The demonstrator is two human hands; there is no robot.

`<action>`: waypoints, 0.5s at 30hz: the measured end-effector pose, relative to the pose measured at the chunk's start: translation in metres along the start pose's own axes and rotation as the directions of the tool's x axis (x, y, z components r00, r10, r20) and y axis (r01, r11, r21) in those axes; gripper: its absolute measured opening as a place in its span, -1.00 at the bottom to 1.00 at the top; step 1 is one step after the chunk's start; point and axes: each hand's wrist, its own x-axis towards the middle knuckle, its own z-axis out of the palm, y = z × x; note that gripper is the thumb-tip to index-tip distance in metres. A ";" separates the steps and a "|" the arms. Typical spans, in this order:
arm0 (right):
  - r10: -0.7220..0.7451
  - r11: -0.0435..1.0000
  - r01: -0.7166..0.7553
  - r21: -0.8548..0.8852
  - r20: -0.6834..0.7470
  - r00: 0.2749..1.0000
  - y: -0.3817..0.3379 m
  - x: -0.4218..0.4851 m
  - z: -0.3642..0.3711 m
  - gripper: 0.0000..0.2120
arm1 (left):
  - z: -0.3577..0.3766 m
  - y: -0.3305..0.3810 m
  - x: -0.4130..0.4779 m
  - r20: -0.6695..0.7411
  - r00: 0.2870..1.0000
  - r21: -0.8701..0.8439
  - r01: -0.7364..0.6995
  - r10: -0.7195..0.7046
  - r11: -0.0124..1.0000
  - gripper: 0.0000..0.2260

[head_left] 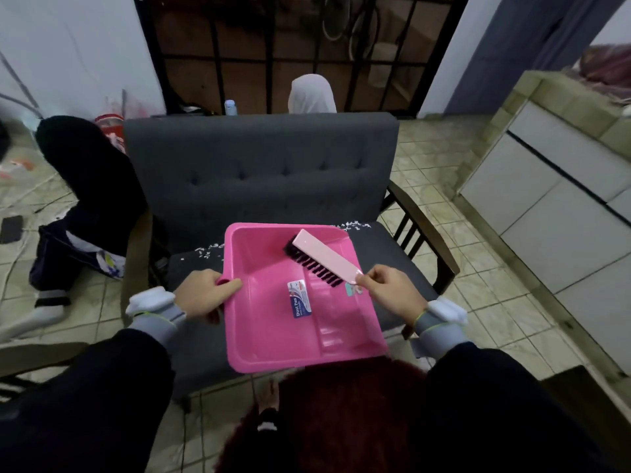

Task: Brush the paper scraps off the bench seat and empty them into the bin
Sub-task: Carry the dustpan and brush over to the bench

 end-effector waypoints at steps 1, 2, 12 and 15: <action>0.007 1.000 -0.007 -0.010 -0.005 1.000 -0.005 0.016 -0.003 -0.72 | -0.007 0.003 0.019 0.003 1.000 -0.001 -0.002 0.002 1.000 -0.61; 0.016 1.000 -0.016 -0.018 -0.014 1.000 -0.011 0.038 -0.009 -0.72 | -0.018 0.011 0.042 0.013 1.000 0.001 -0.007 0.007 1.000 -0.60; 0.101 0.994 -0.104 -0.040 -0.072 0.992 -0.022 0.159 -0.060 -0.70 | -0.050 0.082 0.194 0.147 0.987 -0.019 -0.060 0.062 0.998 -0.65; 0.087 0.993 -0.091 -0.071 -0.054 0.995 -0.015 0.203 -0.080 -0.71 | -0.048 0.100 0.231 0.124 0.991 -0.036 -0.052 0.056 0.998 -0.65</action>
